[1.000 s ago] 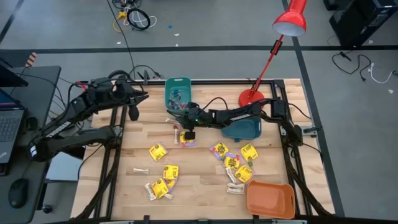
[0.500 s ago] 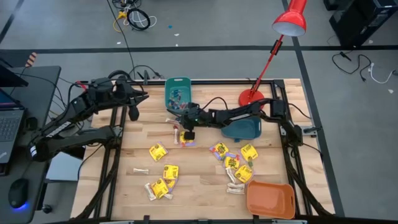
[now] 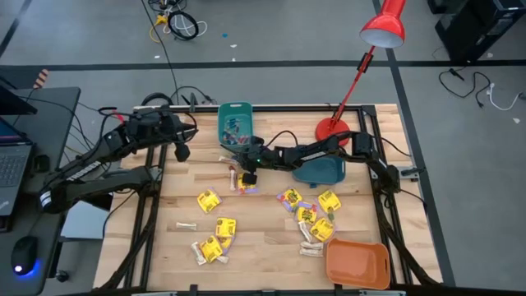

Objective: Sort candy
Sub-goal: Put the blue candy into the green bin

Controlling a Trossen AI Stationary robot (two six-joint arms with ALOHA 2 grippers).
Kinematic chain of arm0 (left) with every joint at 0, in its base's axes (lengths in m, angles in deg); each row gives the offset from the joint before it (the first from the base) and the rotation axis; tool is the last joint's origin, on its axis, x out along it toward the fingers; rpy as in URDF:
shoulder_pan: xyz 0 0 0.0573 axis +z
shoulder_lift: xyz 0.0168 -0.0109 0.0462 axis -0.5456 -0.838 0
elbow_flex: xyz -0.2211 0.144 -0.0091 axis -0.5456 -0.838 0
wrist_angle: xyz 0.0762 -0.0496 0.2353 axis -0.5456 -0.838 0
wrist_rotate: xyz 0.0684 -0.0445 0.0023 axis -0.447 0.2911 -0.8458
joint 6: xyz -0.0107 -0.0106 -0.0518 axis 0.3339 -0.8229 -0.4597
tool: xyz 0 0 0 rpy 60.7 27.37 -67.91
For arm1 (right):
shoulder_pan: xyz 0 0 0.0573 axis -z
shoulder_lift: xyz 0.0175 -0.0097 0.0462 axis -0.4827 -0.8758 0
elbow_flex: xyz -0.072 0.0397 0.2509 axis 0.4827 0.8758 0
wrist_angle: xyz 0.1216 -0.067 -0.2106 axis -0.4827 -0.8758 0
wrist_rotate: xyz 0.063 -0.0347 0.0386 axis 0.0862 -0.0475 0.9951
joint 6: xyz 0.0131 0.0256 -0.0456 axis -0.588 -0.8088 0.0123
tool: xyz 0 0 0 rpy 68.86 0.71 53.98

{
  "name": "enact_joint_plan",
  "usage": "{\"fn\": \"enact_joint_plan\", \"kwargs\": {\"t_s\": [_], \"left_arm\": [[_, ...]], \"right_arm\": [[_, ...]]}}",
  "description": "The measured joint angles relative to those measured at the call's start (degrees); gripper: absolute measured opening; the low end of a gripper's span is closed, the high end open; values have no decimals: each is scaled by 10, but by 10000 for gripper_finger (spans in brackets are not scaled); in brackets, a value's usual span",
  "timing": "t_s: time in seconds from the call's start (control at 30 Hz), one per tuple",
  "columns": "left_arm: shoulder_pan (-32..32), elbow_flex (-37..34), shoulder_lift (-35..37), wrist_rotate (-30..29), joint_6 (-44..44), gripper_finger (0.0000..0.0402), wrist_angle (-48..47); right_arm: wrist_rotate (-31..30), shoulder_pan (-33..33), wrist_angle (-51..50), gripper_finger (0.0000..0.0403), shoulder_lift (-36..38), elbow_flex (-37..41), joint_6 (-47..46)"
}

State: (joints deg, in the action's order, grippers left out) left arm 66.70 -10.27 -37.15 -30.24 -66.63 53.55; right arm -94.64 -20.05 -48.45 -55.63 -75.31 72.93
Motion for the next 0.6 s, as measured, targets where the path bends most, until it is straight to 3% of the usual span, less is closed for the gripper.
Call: {"fn": "enact_joint_plan", "kwargs": {"t_s": [0.6], "left_arm": [[0, 0, 0, -11, 0, 70, 1]], "right_arm": [[0, 7, -5, 92, 0, 0, -7]]}}
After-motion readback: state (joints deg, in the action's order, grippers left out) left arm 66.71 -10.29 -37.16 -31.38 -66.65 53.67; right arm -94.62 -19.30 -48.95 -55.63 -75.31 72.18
